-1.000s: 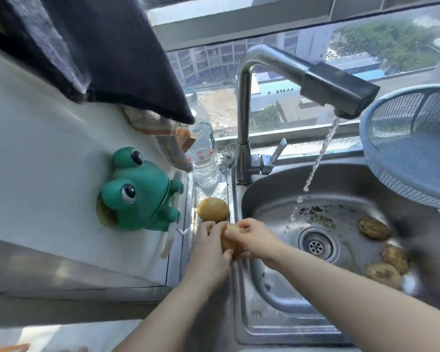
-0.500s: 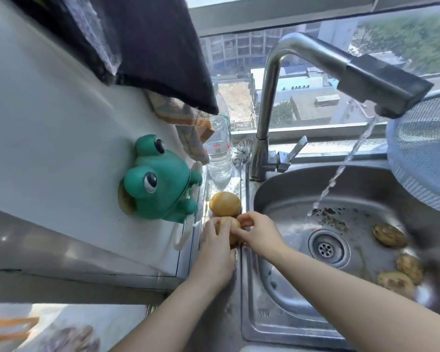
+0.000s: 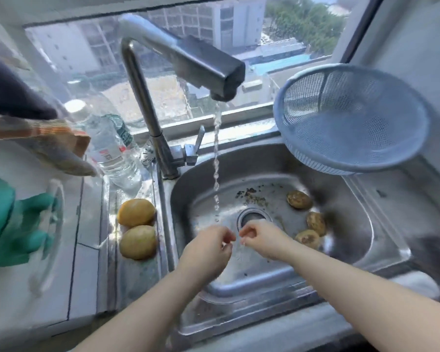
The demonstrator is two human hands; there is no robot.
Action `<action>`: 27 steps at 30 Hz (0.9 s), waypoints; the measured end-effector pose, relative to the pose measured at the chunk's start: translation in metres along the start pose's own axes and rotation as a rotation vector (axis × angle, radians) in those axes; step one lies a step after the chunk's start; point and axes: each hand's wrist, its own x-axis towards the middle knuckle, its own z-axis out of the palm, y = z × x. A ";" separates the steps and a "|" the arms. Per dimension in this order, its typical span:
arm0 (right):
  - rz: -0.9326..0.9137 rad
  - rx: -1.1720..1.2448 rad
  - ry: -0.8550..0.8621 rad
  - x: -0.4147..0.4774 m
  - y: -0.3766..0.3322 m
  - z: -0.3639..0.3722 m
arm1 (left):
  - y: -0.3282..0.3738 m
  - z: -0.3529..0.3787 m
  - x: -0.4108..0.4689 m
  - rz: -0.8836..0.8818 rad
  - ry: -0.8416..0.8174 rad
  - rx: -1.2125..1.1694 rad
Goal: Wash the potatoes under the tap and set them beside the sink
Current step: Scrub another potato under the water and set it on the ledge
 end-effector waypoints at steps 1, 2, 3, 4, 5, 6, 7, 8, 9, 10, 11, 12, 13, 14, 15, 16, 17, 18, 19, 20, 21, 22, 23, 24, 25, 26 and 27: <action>0.049 -0.080 0.014 0.002 0.015 -0.010 | 0.007 0.007 0.007 0.010 -0.080 0.015; 0.098 -0.151 0.033 0.004 0.030 -0.020 | 0.014 0.012 0.013 0.018 -0.155 0.026; 0.142 -0.214 0.047 0.005 0.046 -0.030 | 0.020 0.018 0.019 0.024 -0.219 0.030; 0.176 -0.282 0.050 0.006 0.063 -0.039 | 0.026 0.023 0.024 0.022 -0.265 0.023; 0.208 -0.364 0.033 0.008 0.078 -0.048 | 0.031 0.026 0.029 0.015 -0.292 0.009; 0.227 -0.456 -0.004 0.011 0.092 -0.056 | 0.035 0.029 0.034 0.004 -0.306 -0.007; 0.231 -0.545 -0.051 0.016 0.104 -0.062 | 0.039 0.031 0.039 -0.004 -0.310 -0.022; 0.219 -0.638 -0.094 0.021 0.113 -0.067 | 0.041 0.033 0.044 -0.014 -0.309 -0.034; 0.199 -0.727 -0.139 0.028 0.121 -0.068 | 0.043 0.034 0.048 -0.024 -0.306 -0.044; 0.166 -0.808 -0.172 0.033 0.127 -0.069 | 0.044 0.035 0.053 -0.033 -0.304 -0.052; 0.130 -0.871 -0.195 0.040 0.132 -0.068 | 0.045 0.037 0.057 -0.038 -0.297 -0.060; 0.092 -0.924 -0.212 0.046 0.135 -0.067 | 0.044 0.038 0.060 -0.044 -0.291 -0.069; 0.057 -0.981 -0.231 0.052 0.137 -0.065 | 0.043 0.040 0.062 -0.051 -0.288 -0.077; 0.027 -1.051 -0.255 0.056 0.137 -0.064 | 0.042 0.041 0.065 -0.060 -0.288 -0.084; -0.005 -1.130 -0.279 0.059 0.137 -0.062 | 0.041 0.043 0.066 -0.066 -0.289 -0.088; -0.027 -1.203 -0.307 0.061 0.137 -0.060 | 0.040 0.045 0.068 -0.074 -0.290 -0.095; -0.039 -1.260 -0.338 0.062 0.137 -0.056 | 0.039 0.047 0.070 -0.081 -0.290 -0.108; -0.042 -1.302 -0.360 0.063 0.138 -0.054 | 0.038 0.048 0.071 -0.087 -0.289 -0.123; -0.050 -1.328 -0.367 0.065 0.140 -0.051 | 0.037 0.049 0.072 -0.087 -0.285 -0.134; -0.060 -1.342 -0.365 0.066 0.142 -0.049 | 0.037 0.050 0.073 -0.086 -0.282 -0.136; -0.069 -1.339 -0.356 0.066 0.142 -0.048 | 0.037 0.051 0.074 -0.082 -0.280 -0.135; -0.071 -1.318 -0.341 0.066 0.142 -0.046 | 0.037 0.051 0.074 -0.078 -0.277 -0.136; -0.064 -1.268 -0.329 0.066 0.141 -0.045 | 0.036 0.051 0.073 -0.076 -0.275 -0.141; -0.050 -1.193 -0.316 0.065 0.138 -0.044 | 0.035 0.050 0.071 -0.079 -0.276 -0.148; -0.027 -1.092 -0.296 0.064 0.133 -0.044 | 0.034 0.048 0.069 -0.082 -0.280 -0.154; -0.006 -0.956 -0.258 0.061 0.126 -0.045 | 0.033 0.047 0.066 -0.084 -0.284 -0.155; 0.011 -0.789 -0.209 0.058 0.118 -0.047 | 0.031 0.044 0.062 -0.085 -0.287 -0.154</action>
